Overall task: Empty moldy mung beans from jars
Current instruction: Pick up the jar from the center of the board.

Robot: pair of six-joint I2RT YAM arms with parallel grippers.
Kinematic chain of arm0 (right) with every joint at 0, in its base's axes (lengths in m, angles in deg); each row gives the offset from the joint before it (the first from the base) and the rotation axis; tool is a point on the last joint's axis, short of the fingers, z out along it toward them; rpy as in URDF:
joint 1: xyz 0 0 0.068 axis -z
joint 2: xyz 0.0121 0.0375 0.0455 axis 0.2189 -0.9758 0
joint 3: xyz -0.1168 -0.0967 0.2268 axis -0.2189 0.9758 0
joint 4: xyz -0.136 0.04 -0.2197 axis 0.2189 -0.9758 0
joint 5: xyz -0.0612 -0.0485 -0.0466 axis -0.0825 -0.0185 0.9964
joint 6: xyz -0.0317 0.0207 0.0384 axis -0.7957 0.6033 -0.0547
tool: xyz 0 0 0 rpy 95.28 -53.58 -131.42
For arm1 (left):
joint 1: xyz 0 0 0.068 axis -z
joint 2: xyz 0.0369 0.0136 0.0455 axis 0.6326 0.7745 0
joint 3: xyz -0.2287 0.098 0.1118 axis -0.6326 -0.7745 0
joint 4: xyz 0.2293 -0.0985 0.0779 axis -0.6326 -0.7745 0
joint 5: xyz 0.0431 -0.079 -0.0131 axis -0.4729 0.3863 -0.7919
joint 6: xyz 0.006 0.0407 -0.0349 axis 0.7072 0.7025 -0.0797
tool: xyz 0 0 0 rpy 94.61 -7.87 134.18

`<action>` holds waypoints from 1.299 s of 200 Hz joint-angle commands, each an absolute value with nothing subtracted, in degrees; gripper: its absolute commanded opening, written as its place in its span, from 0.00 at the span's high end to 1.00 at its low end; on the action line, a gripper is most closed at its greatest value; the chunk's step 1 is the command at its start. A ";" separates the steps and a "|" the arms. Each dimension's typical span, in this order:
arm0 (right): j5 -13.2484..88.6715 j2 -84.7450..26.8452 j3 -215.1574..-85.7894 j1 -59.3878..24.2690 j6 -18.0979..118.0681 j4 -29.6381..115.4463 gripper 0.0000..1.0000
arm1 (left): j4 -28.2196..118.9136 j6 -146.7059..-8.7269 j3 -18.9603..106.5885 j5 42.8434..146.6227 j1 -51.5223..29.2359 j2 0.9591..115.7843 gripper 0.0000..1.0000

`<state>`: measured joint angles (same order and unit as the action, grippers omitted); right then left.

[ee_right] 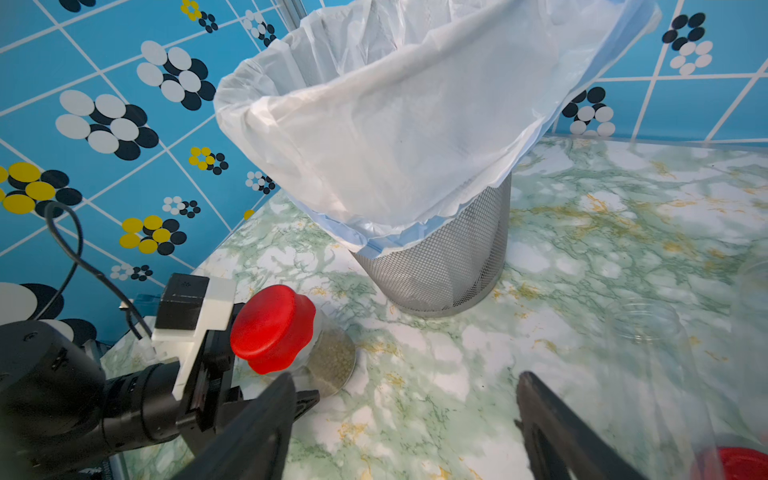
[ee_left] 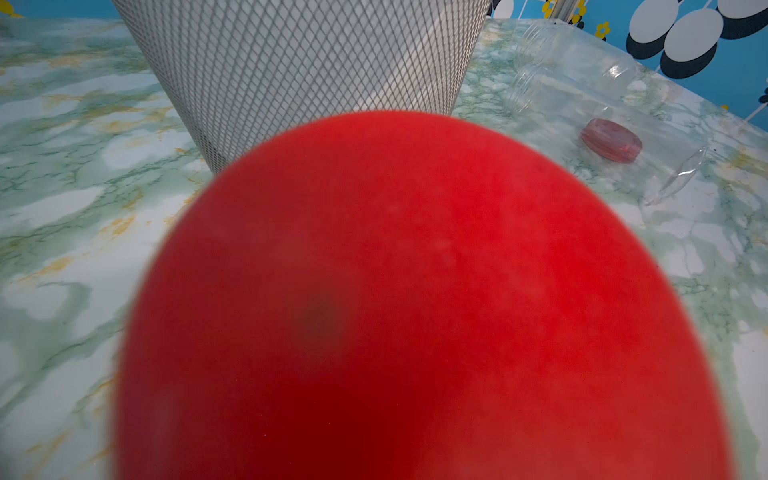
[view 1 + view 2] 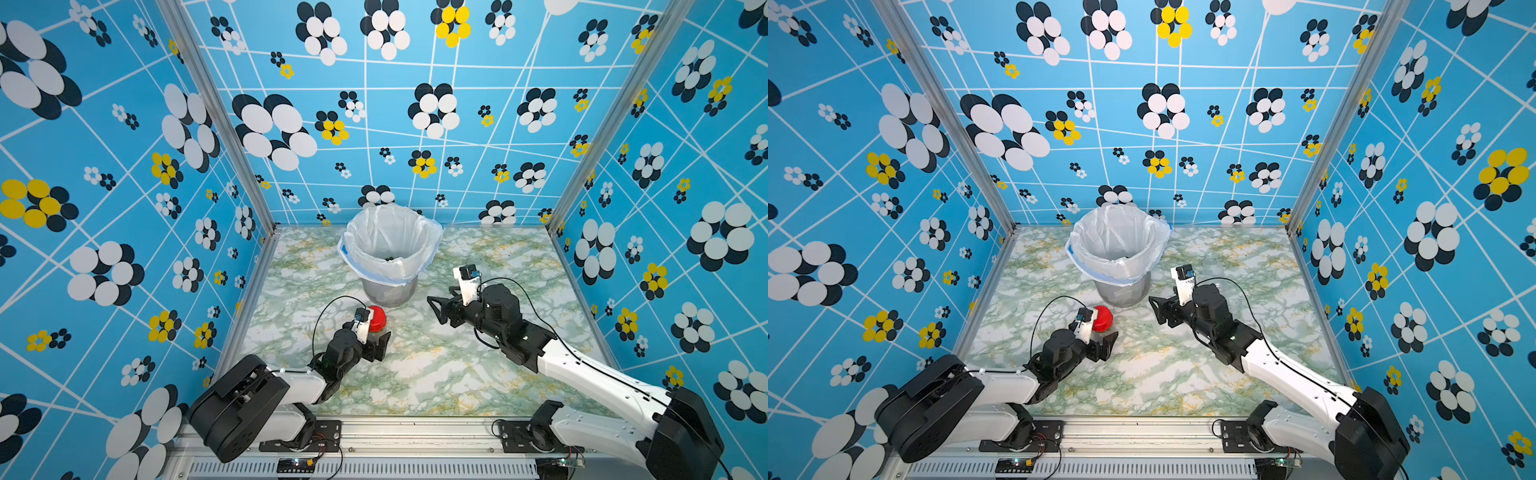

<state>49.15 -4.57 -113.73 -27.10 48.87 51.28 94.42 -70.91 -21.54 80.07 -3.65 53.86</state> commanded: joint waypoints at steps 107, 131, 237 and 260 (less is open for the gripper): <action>51.00 -3.67 -112.78 -26.05 48.71 48.62 0.15 | 121.85 -64.97 -21.44 80.93 -4.16 69.99 0.47; 50.22 -4.39 -113.15 -26.03 48.80 48.94 0.16 | 121.85 -64.36 -21.51 81.71 -3.58 69.51 0.51; 27.85 -2.14 -119.70 -26.00 46.49 44.47 0.17 | 82.99 -64.03 -15.87 85.92 4.80 38.40 0.54; 23.81 -1.33 -122.58 -26.03 46.50 42.99 0.17 | 70.38 -63.90 -12.34 88.15 5.33 26.83 0.53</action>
